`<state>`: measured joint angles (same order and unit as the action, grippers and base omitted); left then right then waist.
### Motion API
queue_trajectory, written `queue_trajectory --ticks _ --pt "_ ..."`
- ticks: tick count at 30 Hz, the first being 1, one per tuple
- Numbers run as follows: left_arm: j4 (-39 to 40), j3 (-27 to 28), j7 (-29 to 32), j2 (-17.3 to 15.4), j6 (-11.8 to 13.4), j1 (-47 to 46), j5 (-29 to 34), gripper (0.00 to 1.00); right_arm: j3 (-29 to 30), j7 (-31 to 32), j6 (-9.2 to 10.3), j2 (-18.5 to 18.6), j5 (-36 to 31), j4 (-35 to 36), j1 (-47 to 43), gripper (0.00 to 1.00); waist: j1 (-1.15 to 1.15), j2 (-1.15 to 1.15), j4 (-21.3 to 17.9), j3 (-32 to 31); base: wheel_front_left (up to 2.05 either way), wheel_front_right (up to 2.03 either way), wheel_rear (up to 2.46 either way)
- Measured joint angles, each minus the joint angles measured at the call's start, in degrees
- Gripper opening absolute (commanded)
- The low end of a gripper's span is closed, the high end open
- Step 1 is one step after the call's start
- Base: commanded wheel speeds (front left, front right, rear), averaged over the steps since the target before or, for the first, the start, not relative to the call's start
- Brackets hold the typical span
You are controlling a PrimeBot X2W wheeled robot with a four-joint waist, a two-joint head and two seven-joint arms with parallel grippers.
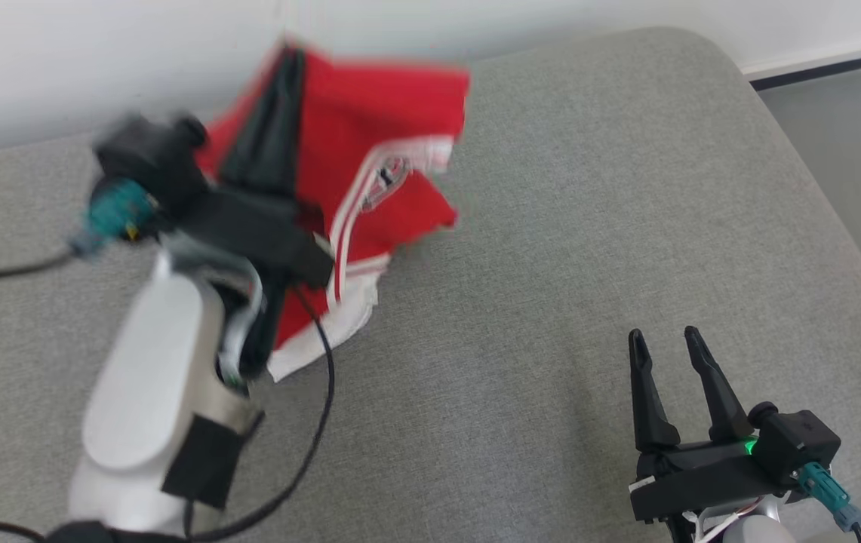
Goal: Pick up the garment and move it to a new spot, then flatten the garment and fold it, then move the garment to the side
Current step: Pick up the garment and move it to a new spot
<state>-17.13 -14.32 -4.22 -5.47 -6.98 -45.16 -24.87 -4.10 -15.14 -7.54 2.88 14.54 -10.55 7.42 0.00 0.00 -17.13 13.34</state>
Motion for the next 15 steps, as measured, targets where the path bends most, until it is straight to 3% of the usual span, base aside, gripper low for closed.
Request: queue_trajectory --ticks 13,14,15 --pt "-22.0 -9.8 -6.6 0.2 -0.4 7.7 -2.0 0.0 -0.5 0.0 0.0 0.0 -0.8 -1.1 0.8 1.0 -0.01 0.0 0.2 -0.4 0.0 0.0 0.0" --pt "-22.7 -10.5 -7.3 0.3 -0.4 7.6 -2.0 0.29 -0.5 0.0 0.0 0.0 -0.8 -1.2 0.8 1.0 0.0 0.0 0.4 -0.6 0.0 0.0 0.0" --pt "-23.4 -11.2 -7.9 0.5 -0.4 7.6 -2.3 0.29 -0.5 0.0 0.0 0.0 -1.0 -1.2 0.8 1.0 0.0 0.0 0.6 -0.8 0.0 0.0 0.0"
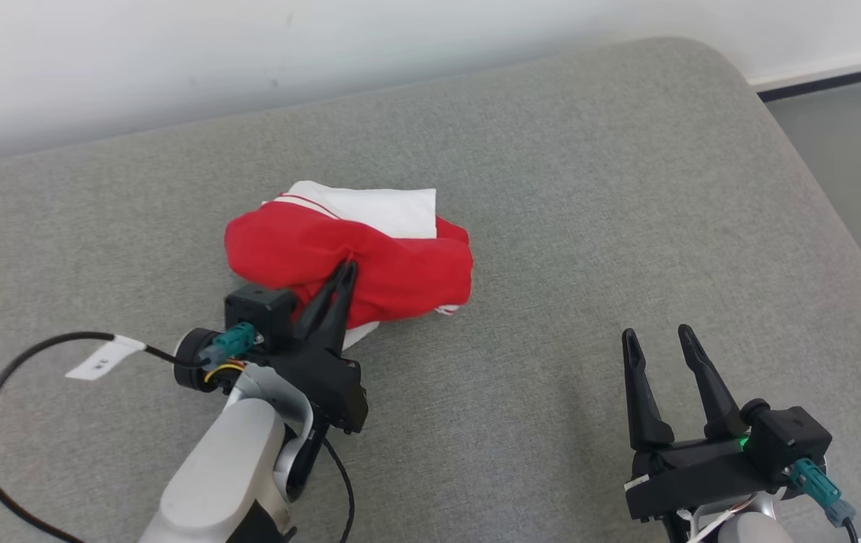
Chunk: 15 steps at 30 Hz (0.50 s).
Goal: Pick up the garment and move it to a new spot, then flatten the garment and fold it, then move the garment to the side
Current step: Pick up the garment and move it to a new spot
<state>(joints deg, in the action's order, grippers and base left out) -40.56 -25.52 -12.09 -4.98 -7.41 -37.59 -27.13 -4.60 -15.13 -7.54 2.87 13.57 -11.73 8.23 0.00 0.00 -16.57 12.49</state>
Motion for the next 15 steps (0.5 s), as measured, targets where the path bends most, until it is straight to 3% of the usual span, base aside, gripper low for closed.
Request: queue_trajectory --ticks 1,2,9,15 --pt "-0.6 -0.6 -0.5 0.2 0.0 0.0 -0.3 0.49 -0.1 0.0 0.0 0.0 0.0 0.0 0.0 1.0 0.0 0.0 0.2 -0.2 0.0 0.0 0.0" --pt "-0.9 -1.2 -1.2 0.2 0.0 -0.1 -0.2 1.0 -0.1 0.0 0.0 0.0 -0.1 0.1 0.0 1.0 0.0 0.0 0.4 -0.5 0.0 0.0 0.0" --pt "1.7 -2.1 -2.8 -0.2 0.0 -2.2 0.7 1.0 -0.1 0.0 0.0 0.0 -0.6 0.6 -1.2 1.0 0.0 0.0 2.3 -2.5 0.0 0.0 0.0" --pt "9.9 1.0 -2.9 -1.8 0.5 -0.1 3.6 1.0 0.3 0.0 0.0 0.0 -1.2 0.8 -2.6 1.0 0.0 0.0 3.7 -4.5 0.0 0.0 0.0"
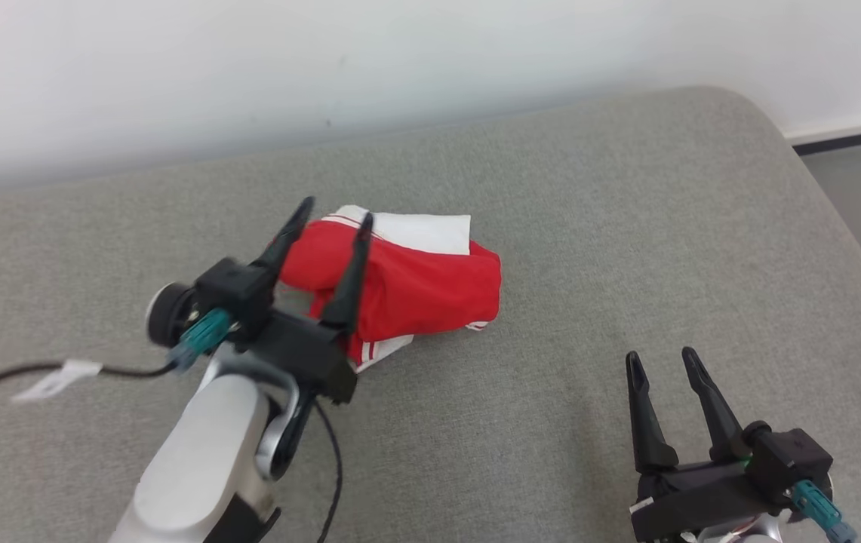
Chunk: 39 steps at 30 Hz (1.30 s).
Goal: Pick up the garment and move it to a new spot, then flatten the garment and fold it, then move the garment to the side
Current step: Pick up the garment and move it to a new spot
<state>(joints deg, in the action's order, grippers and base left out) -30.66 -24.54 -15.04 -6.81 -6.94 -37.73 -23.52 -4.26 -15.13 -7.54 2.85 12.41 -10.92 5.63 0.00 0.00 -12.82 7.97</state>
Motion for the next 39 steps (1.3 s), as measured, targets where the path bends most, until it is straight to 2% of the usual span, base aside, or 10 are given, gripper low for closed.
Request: queue_trajectory --ticks 10,18,23,25,32,39 --pt "12.1 6.7 0.0 -6.0 2.5 11.8 4.4 1.0 1.0 0.0 0.0 0.0 -1.2 0.3 -2.5 1.0 0.0 0.0 2.2 -3.3 0.0 0.0 0.0" --pt "20.2 13.8 0.0 -8.8 4.4 23.9 7.7 1.0 1.7 0.0 0.0 0.0 -1.8 0.6 -3.4 1.0 0.0 0.0 4.7 -4.5 0.0 0.0 0.0" --pt "23.7 18.3 0.0 -7.7 4.9 30.1 8.7 1.0 1.7 0.0 0.0 0.0 -2.0 0.7 -3.6 1.0 0.0 0.0 5.9 -5.1 0.0 0.0 0.0" --pt "26.2 21.1 0.0 -6.0 4.8 33.4 9.8 1.0 1.8 0.0 0.0 0.0 -2.1 0.8 -3.9 1.0 0.01 0.0 6.5 -5.3 0.0 0.0 0.0" --pt "30.5 25.2 0.0 -0.4 3.4 38.6 14.0 1.0 2.4 0.0 0.0 0.0 -2.6 1.2 -4.5 1.0 0.0 0.01 7.8 -5.4 0.0 0.0 0.0" --pt "32.1 28.8 0.0 2.4 2.7 41.1 15.0 1.0 2.6 0.0 0.0 0.0 -2.8 1.3 -4.8 1.0 0.0 0.0 8.3 -5.5 0.0 0.0 0.0"
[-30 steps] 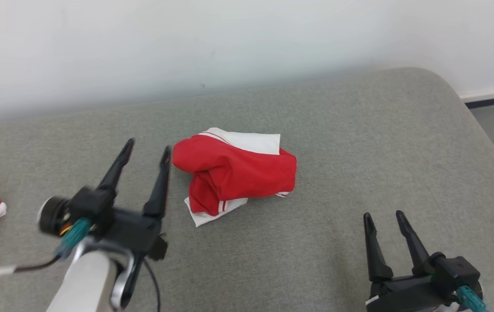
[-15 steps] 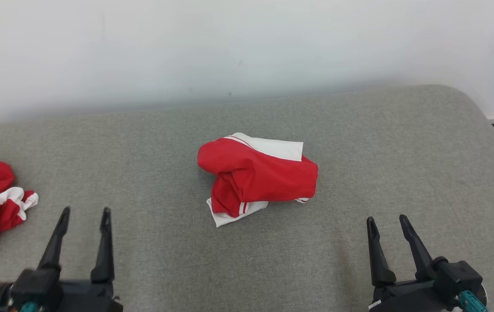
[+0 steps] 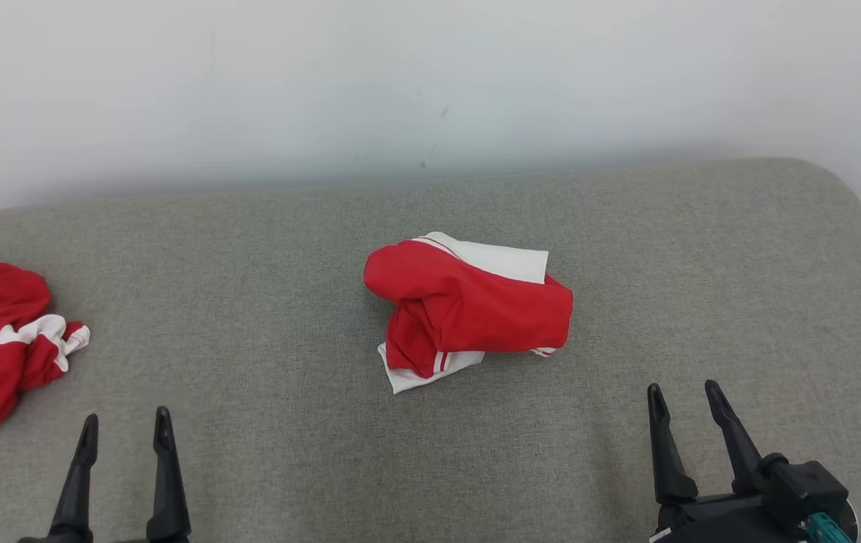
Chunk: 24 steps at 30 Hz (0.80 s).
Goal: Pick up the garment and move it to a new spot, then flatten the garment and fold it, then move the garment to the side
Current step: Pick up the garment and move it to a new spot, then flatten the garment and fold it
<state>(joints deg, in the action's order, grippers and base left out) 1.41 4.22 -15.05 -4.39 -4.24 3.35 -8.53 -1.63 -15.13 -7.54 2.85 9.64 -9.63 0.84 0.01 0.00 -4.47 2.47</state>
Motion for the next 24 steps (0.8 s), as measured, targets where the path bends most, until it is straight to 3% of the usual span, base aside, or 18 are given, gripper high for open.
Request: queue_trajectory --ticks 9,24 --pt "0.3 1.8 0.0 1.3 -0.8 1.6 1.1 1.0 0.3 0.0 0.0 0.0 0.0 -0.2 -0.9 1.0 -0.01 0.0 -0.2 -0.2 0.0 0.0 0.0" --pt "-2.1 -0.8 0.0 1.5 0.2 2.6 3.3 1.0 0.4 0.0 0.0 0.0 -0.1 -0.9 -1.1 1.0 0.0 0.0 -1.0 -0.7 0.0 0.0 0.0"
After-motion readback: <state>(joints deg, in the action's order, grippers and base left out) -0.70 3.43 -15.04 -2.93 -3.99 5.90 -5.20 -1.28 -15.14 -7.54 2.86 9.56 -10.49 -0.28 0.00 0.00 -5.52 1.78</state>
